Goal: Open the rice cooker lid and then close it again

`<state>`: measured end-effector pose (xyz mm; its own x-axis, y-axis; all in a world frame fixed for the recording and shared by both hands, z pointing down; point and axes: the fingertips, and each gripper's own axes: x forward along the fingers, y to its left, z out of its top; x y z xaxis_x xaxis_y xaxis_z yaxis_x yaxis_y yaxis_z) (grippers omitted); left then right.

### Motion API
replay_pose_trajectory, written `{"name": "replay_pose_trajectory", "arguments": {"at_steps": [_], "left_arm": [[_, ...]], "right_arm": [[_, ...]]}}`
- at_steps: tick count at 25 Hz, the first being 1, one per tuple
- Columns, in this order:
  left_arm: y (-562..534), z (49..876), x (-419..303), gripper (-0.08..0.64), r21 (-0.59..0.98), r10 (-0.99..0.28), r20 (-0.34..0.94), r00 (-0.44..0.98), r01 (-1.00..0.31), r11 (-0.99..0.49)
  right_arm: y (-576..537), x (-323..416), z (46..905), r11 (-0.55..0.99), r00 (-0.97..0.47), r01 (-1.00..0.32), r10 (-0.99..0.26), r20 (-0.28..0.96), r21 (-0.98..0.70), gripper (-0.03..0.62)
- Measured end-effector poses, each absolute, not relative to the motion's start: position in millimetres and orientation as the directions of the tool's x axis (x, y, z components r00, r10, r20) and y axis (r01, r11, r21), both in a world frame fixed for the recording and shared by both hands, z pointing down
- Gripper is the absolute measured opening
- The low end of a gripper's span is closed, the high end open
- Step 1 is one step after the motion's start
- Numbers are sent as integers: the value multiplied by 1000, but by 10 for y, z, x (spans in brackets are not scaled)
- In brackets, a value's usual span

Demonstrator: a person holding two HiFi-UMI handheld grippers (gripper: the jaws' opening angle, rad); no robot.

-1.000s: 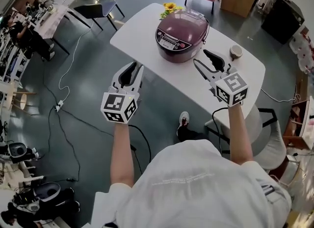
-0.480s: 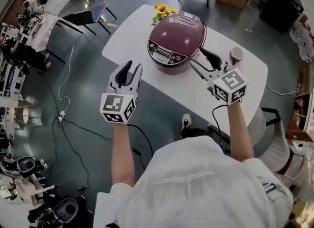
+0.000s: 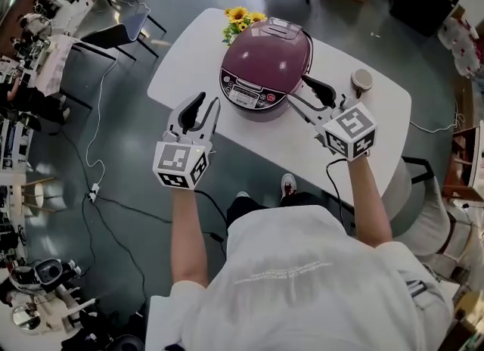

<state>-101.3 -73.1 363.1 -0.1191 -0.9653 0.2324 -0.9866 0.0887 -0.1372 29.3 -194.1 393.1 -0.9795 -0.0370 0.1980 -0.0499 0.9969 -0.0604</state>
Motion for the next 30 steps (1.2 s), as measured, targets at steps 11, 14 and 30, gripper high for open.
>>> {"name": "replay_pose_trajectory", "arguments": {"at_steps": [11, 14, 30], "left_arm": [[-1216, 3881, -1537, 141, -164, -947, 305, 103, -974, -159], [-1401, 3966, -1589, 144, -175, -919, 345, 189, -949, -261], [-1812, 4325, -1268, 143, -161, -715, 464, 523, -744, -648]], "right_arm": [[-1963, 34, 4030, 949, -930, -308, -283, 237, -75, 232], [-1954, -17, 4089, 918, -897, -389, -358, 258, -77, 224], [-1815, 49, 4372, 746, -735, -655, -593, 329, -121, 216]]}}
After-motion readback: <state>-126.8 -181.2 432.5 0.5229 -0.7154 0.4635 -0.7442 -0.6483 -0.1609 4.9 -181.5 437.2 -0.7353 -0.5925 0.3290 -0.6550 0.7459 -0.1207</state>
